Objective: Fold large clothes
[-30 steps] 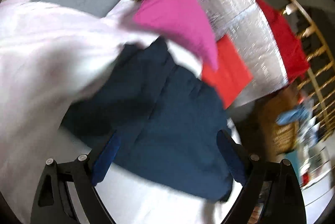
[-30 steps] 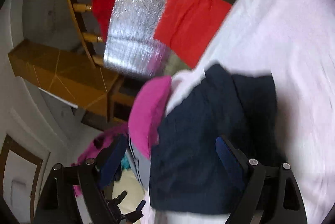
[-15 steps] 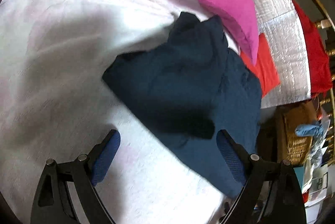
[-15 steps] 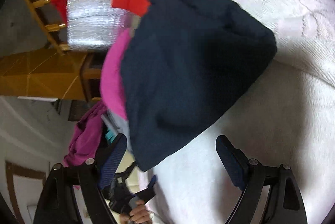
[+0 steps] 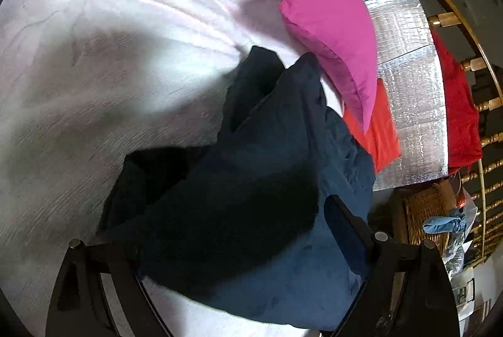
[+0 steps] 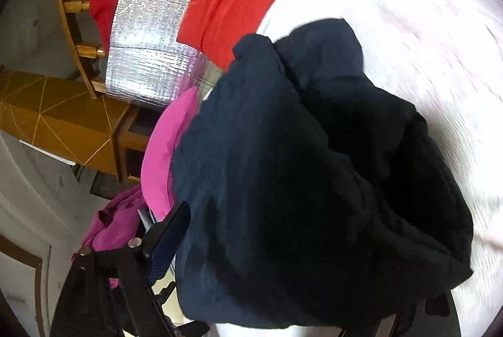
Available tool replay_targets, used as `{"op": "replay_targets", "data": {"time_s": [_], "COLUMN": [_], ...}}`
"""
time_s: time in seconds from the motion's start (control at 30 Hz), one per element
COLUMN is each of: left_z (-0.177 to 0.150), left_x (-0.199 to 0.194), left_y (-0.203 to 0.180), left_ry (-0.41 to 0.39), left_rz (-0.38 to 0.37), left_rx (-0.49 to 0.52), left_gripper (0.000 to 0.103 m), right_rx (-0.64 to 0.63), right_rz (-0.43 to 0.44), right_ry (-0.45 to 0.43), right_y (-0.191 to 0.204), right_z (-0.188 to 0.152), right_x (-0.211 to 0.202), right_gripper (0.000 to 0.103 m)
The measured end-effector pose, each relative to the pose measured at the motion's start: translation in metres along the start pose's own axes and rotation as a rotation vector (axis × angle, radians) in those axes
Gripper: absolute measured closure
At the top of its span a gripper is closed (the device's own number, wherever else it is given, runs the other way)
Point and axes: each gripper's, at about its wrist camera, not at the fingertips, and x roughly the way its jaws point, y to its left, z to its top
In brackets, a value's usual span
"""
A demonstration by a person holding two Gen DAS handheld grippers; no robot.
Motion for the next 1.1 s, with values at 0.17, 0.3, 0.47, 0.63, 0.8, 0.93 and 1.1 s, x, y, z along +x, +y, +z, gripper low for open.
{"op": "replay_targets", "data": {"time_s": [0.17, 0.3, 0.47, 0.63, 0.8, 0.93, 1.1], "left_z": [0.001, -0.001, 0.0, 0.0, -0.003, -0.008, -0.007], "left_x": [0.013, 0.01, -0.009, -0.03, -0.051, -0.061, -0.045], "left_y": [-0.007, -0.012, -0.029, -0.037, -0.035, -0.024, -0.007], "left_ry": [-0.017, -0.026, -0.059, -0.043, -0.012, 0.038, 0.158], "left_rz": [0.002, 0.03, 0.043, 0.035, 0.04, 0.094, 0.207], "left_rx": [0.004, 0.039, 0.108, 0.141, 0.157, 0.165, 0.149], "left_gripper": [0.039, 0.063, 0.08, 0.081, 0.081, 0.081, 0.071], "right_rx": [-0.041, -0.169, -0.29, -0.303, -0.303, -0.277, -0.246], "right_rz": [-0.082, -0.158, -0.203, -0.206, -0.202, -0.233, -0.31], "right_ry": [-0.003, -0.026, -0.054, -0.054, -0.022, 0.03, 0.13], "right_y": [-0.01, 0.014, 0.042, 0.055, 0.062, 0.055, 0.036], "right_z": [0.004, -0.003, -0.018, -0.028, -0.044, -0.055, -0.061], "right_x": [0.001, -0.009, -0.027, -0.051, -0.071, -0.073, -0.059], "right_gripper": [0.052, 0.064, 0.068, 0.068, 0.068, 0.068, 0.063]}}
